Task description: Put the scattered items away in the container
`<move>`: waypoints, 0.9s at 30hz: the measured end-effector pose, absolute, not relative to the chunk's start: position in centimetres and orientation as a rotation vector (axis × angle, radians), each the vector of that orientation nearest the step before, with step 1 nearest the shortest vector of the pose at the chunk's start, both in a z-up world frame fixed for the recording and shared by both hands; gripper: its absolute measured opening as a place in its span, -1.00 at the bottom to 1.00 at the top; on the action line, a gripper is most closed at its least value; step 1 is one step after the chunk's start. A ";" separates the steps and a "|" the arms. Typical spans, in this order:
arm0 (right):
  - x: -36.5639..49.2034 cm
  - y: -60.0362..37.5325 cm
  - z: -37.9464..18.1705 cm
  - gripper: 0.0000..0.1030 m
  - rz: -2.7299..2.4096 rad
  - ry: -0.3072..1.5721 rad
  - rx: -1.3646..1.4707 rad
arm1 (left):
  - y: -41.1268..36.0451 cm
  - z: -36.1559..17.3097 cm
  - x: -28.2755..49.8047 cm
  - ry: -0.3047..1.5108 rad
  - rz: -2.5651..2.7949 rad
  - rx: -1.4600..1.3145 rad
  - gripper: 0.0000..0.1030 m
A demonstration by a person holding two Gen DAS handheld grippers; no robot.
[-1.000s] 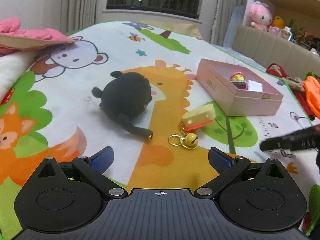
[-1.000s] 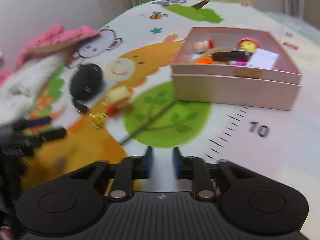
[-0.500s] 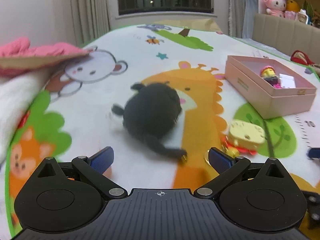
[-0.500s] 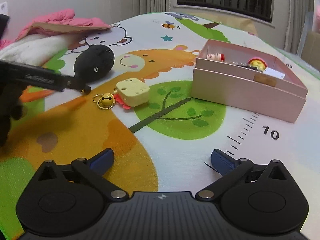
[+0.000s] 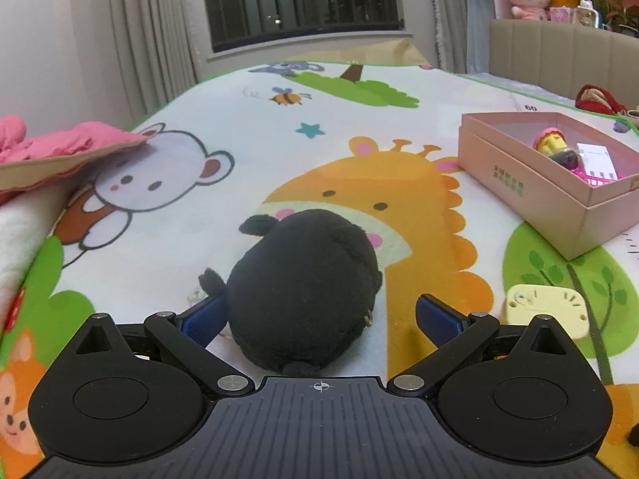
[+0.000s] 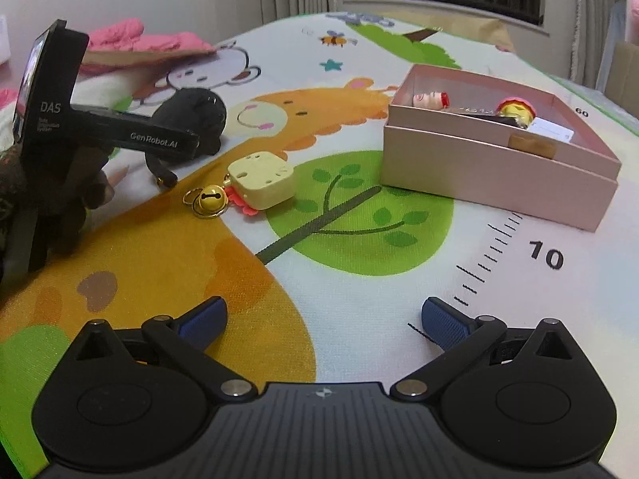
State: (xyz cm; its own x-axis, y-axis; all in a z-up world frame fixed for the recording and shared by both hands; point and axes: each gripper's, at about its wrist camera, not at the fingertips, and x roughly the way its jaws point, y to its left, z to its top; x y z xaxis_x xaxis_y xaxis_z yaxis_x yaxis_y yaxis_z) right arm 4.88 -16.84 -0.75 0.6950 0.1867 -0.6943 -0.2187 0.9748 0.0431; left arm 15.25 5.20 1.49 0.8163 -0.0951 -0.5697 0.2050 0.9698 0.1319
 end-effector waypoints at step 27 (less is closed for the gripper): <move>4.7 -15.1 3.7 -0.17 0.432 0.693 -0.116 | 8.3 3.2 4.7 0.689 -0.248 -0.092 0.49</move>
State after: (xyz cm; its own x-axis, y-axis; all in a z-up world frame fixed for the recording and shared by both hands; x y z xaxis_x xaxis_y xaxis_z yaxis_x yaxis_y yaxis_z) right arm 4.69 -15.09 3.73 0.6852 0.3466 -0.6406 -0.4223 0.9057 0.0384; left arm 4.70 8.26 3.23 0.7437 -0.2561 -0.6175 0.1956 0.9667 -0.1653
